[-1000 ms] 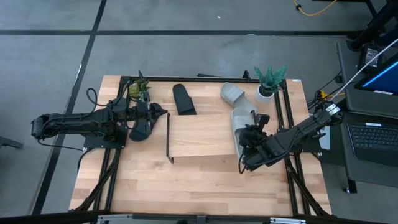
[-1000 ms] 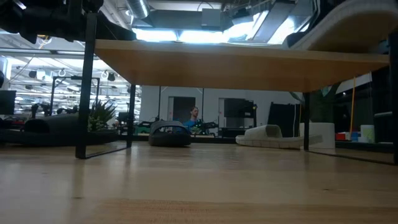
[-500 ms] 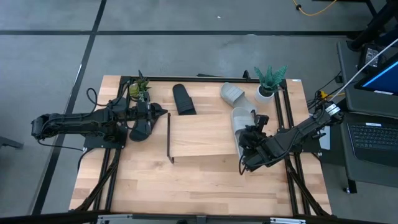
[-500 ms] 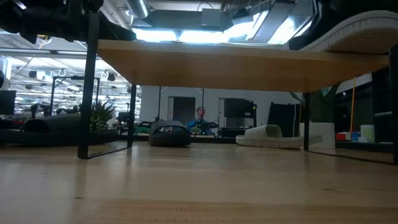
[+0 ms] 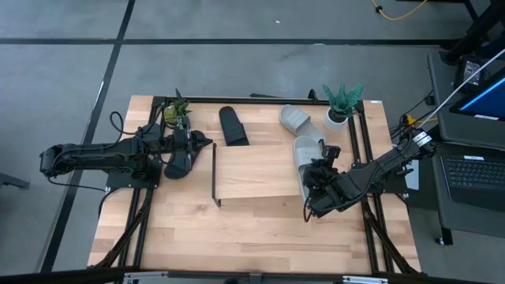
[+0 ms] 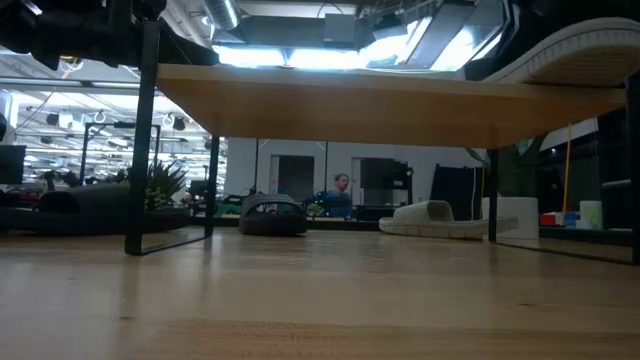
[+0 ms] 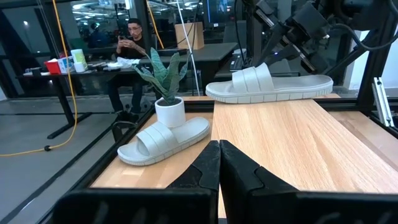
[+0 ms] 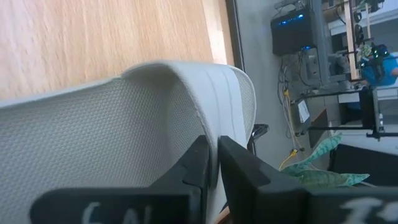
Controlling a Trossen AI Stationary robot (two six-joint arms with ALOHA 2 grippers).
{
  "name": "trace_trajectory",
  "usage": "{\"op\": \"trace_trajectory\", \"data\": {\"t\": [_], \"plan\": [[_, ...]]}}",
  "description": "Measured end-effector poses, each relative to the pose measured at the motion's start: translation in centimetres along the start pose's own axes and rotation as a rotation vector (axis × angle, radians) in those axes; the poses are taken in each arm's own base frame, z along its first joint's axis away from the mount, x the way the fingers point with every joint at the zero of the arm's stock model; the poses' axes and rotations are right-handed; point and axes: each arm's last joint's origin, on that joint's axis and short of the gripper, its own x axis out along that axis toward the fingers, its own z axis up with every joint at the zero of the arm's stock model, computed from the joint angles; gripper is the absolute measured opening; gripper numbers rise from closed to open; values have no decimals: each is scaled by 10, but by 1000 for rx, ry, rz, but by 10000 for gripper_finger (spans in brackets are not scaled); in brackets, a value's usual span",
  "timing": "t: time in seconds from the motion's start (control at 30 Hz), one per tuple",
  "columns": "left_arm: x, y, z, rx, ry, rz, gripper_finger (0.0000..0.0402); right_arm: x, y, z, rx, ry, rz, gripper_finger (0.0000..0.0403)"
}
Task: Pick and place slides into the shelf
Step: Put the bottom gray slide on the shelf
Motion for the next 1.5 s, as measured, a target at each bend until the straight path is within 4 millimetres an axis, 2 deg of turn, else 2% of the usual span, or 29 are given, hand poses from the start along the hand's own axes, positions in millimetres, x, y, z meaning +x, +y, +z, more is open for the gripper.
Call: {"op": "trace_trajectory", "data": {"t": [0.3, 0.53, 0.8, 1.03, 1.2, 1.5], "plan": [[0, 0, 0, 4, 0, 0, 0, -15, -12, 13, 55, -42, 39, 41], [0, 0, -3, 2, 29, -2, 0, -28, -23, 20, 27, -33, 131, 42], [0, 0, -6, -1, 65, -5, 0, -28, -24, 18, 12, -22, 123, 12], [0, 0, -6, -2, 64, -5, 0, -27, -24, 18, 6, -24, 103, 29], [0, 0, -6, -2, 64, -5, 0, -21, -19, 13, -26, -1, 84, 11], [0, 0, -6, -2, 64, -5, 0, -12, -12, 6, -41, 10, 30, 11]]}}
